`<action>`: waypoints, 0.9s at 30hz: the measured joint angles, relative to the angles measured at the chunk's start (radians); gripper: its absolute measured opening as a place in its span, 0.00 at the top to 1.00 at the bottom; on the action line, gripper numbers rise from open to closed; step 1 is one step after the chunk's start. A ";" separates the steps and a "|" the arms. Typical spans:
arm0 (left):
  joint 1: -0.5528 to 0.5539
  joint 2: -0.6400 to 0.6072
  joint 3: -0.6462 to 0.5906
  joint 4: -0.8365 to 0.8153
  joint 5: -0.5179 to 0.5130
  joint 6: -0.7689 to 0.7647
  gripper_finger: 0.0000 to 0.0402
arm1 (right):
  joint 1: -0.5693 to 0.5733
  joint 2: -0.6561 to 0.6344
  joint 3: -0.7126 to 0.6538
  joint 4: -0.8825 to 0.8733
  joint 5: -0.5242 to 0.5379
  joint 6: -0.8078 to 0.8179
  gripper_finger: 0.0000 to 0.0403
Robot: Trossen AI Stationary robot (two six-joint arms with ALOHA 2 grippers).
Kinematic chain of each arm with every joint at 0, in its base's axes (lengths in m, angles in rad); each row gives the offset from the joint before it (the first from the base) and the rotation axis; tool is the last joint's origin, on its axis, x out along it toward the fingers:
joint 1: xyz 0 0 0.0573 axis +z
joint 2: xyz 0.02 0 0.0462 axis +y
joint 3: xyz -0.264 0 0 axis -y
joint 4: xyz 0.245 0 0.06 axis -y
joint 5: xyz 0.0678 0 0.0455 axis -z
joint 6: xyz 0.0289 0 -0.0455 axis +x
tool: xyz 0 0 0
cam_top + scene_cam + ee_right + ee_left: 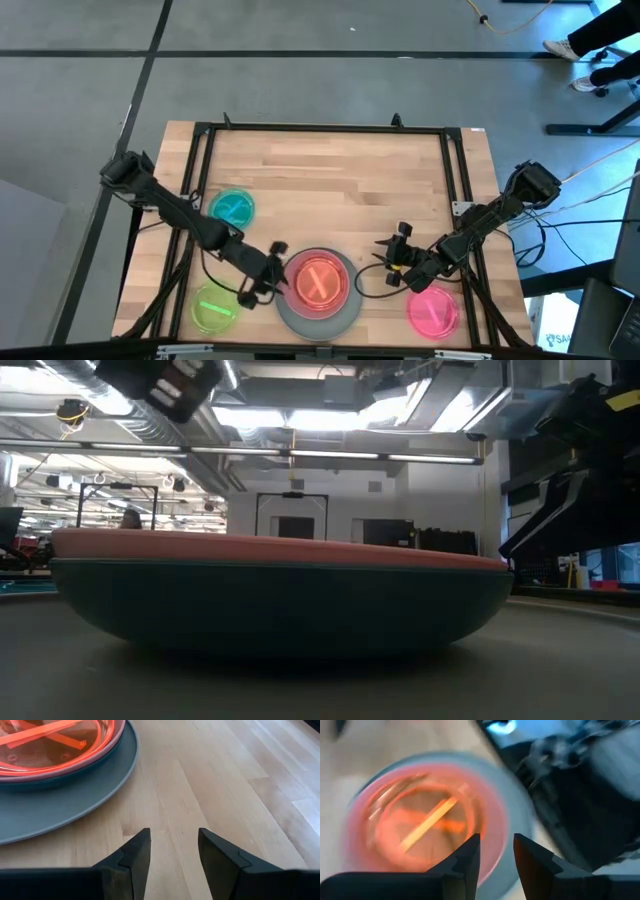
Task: Stack plastic plates
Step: Stack the blue plate on top of orange plate
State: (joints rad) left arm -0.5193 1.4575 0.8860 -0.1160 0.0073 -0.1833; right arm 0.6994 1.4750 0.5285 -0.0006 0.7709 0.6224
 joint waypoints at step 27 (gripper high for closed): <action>0.164 -0.130 -0.227 -0.747 -0.344 -0.752 0.73 | 0.000 0.000 0.000 0.003 0.000 0.002 0.61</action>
State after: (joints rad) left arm -0.3549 1.3277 0.6595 -0.8631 -0.3365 -0.9349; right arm 0.6994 1.4750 0.5285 0.0025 0.7708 0.6239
